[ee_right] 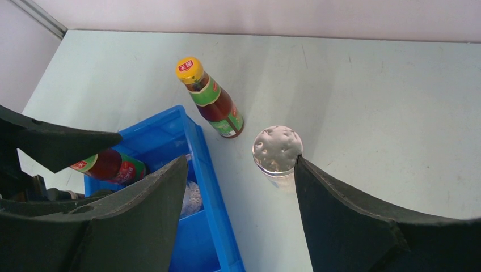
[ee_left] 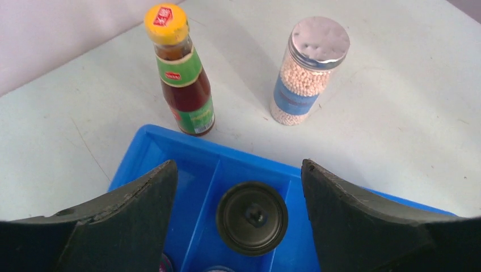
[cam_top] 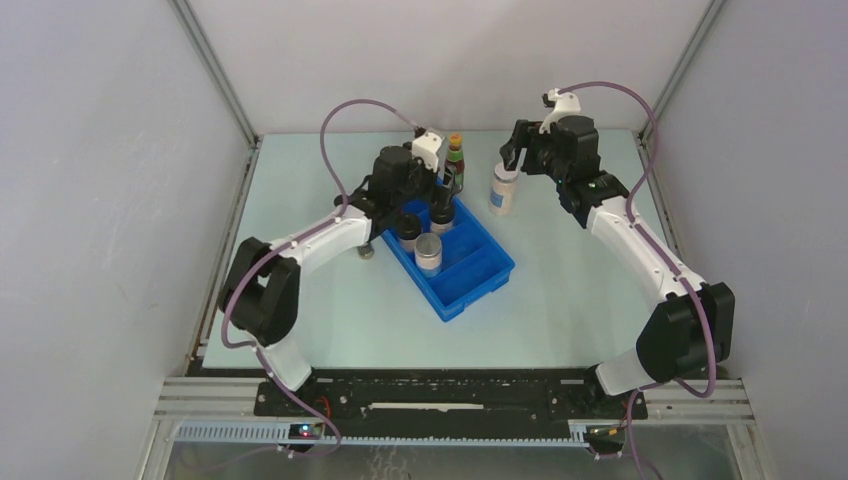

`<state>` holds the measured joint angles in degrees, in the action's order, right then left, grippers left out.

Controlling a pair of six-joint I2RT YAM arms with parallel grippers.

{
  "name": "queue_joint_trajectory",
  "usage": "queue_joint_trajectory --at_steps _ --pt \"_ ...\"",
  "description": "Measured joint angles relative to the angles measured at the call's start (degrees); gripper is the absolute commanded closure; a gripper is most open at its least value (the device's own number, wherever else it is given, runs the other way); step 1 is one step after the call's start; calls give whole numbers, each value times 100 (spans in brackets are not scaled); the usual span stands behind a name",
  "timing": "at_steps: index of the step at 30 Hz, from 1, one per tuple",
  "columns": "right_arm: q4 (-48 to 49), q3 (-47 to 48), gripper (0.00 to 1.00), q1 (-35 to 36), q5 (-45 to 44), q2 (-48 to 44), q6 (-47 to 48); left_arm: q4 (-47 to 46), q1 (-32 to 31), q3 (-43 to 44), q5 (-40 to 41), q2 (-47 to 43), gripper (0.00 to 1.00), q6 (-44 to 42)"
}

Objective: Organize the condiment bottles
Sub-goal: Place the bottle in the storage box, then pick up the bottle from the center of the board.

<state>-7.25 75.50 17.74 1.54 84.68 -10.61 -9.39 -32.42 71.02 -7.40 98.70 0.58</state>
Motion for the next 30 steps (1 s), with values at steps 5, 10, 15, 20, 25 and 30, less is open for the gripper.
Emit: queue_joint_trajectory --at_steps 5,10,15,20,25,30 --pt "-243 205 22 0 133 17 9 162 -2 92 262 -144 14 -61" --pt "-498 909 21 92 450 291 98 313 0 74 748 -868 12 -59" --pt "-807 1585 20 297 826 826 232 149 0 -168 1316 -2020 11 -37" --pt "-1145 2243 20 444 1086 1547 420 -164 0 -741 1910 -2920 11 151" --pt "-1360 2553 20 461 1241 2057 544 -341 0 -1279 2236 -3307 10 343" --pt "-1331 2761 19 435 1331 2404 691 -693 0 -1843 2271 -3563 10 415"
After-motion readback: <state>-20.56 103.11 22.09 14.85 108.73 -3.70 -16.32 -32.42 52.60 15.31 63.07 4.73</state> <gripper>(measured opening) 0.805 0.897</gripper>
